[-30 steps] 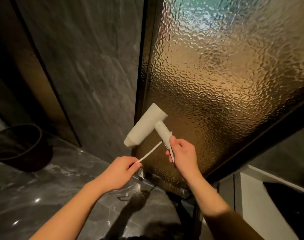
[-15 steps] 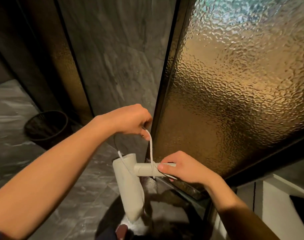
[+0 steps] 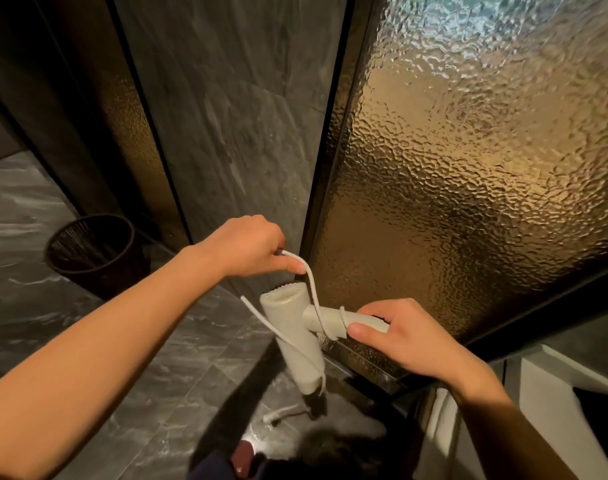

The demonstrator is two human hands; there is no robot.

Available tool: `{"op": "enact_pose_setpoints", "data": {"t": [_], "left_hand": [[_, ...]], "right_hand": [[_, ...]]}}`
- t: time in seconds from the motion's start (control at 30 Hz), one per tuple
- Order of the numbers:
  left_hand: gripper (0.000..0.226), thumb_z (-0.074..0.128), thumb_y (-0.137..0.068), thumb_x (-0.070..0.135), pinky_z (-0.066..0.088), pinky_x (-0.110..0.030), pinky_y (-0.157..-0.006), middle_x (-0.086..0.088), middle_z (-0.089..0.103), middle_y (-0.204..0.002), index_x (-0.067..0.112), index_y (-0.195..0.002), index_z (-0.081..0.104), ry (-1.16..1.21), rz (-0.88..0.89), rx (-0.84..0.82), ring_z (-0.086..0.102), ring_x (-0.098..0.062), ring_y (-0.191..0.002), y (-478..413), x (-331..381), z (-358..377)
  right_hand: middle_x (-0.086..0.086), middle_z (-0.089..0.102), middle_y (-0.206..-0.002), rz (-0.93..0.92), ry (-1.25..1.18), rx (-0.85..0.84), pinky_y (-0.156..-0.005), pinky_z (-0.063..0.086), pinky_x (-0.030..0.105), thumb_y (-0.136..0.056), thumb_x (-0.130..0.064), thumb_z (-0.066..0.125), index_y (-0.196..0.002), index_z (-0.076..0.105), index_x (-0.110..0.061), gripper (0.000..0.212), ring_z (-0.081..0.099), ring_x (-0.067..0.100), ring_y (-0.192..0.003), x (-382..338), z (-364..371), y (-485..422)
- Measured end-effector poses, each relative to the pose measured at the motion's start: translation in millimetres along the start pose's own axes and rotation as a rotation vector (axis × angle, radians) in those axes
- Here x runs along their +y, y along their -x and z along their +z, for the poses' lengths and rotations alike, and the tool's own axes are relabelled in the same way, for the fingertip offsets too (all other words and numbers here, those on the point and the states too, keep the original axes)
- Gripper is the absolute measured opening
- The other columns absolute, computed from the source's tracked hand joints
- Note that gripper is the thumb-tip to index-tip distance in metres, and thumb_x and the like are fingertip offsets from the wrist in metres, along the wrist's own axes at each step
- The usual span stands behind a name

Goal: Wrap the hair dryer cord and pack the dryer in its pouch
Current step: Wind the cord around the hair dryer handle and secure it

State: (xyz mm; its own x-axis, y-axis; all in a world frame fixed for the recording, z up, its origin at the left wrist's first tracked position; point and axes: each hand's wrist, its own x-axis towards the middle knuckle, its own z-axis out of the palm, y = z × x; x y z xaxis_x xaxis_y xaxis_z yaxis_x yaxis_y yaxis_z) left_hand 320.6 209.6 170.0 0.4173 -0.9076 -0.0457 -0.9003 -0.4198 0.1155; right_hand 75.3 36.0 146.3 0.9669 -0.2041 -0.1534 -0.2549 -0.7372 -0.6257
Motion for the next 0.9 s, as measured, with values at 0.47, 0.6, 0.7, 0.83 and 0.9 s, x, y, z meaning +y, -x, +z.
{"op": "enact_pose_setpoints", "data": {"t": [0.47, 0.6, 0.7, 0.83, 0.9], "left_hand": [[0.069, 0.051, -0.071, 0.086, 0.04, -0.034, -0.056, -0.005, 0.05, -0.063, 0.02, -0.058, 0.036, -0.452, 0.009, 0.16, 0.062, -0.03, -0.065, -2.0, 57.1, -62.4], [0.043, 0.062, -0.084, 0.062, 0.04, -0.035, -0.06, -0.007, 0.068, -0.088, 0.021, -0.074, 0.058, -0.43, 0.005, 0.144, 0.069, -0.032, -0.084, 3.5, 77.6, -60.4], [0.029, 0.058, -0.093, 0.048, 0.042, -0.037, -0.063, -0.009, 0.068, -0.097, 0.02, -0.091, 0.061, -0.312, -0.036, 0.026, 0.067, -0.033, -0.09, 10.1, 86.6, -54.3], [0.024, 0.048, -0.1, 0.041, 0.039, -0.033, -0.064, 0.002, 0.058, -0.081, 0.024, -0.083, 0.05, 0.134, 0.0, -0.152, 0.062, -0.023, -0.083, 30.7, 78.7, -38.5], [0.018, 0.046, -0.102, 0.037, 0.04, -0.029, -0.061, 0.01, 0.055, -0.075, 0.026, -0.089, 0.051, 0.339, 0.015, -0.289, 0.054, -0.01, -0.07, 41.0, 64.5, -29.9]], "right_hand": [[-0.004, 0.052, -0.058, 0.059, 0.4, -0.012, -0.051, 0.039, 0.039, -0.092, -0.065, 0.047, -0.066, 0.051, -0.024, 0.049, 0.051, 0.013, -0.055, -14.4, -0.9, -12.2], [0.0, 0.061, -0.073, 0.247, 0.464, 0.162, -0.057, 0.046, 0.037, -0.096, -0.062, 0.044, -0.076, 0.052, -0.023, 0.045, 0.063, 0.028, -0.072, -19.1, 21.4, -20.0], [0.007, 0.071, -0.094, 0.355, 0.442, 0.26, -0.062, 0.044, 0.036, -0.099, -0.057, 0.043, -0.099, 0.063, -0.016, 0.046, 0.068, 0.033, -0.089, -12.7, 35.4, -30.4], [0.01, 0.072, -0.097, 0.431, 0.359, 0.358, -0.061, 0.04, 0.035, -0.101, -0.057, 0.041, -0.106, 0.061, -0.012, 0.049, 0.069, 0.034, -0.091, 0.3, 43.7, -39.6], [0.01, 0.072, -0.097, 0.451, 0.344, 0.391, -0.06, 0.038, 0.035, -0.101, -0.056, 0.041, -0.105, 0.06, -0.012, 0.048, 0.068, 0.034, -0.088, 6.8, 44.5, -41.0]]}}
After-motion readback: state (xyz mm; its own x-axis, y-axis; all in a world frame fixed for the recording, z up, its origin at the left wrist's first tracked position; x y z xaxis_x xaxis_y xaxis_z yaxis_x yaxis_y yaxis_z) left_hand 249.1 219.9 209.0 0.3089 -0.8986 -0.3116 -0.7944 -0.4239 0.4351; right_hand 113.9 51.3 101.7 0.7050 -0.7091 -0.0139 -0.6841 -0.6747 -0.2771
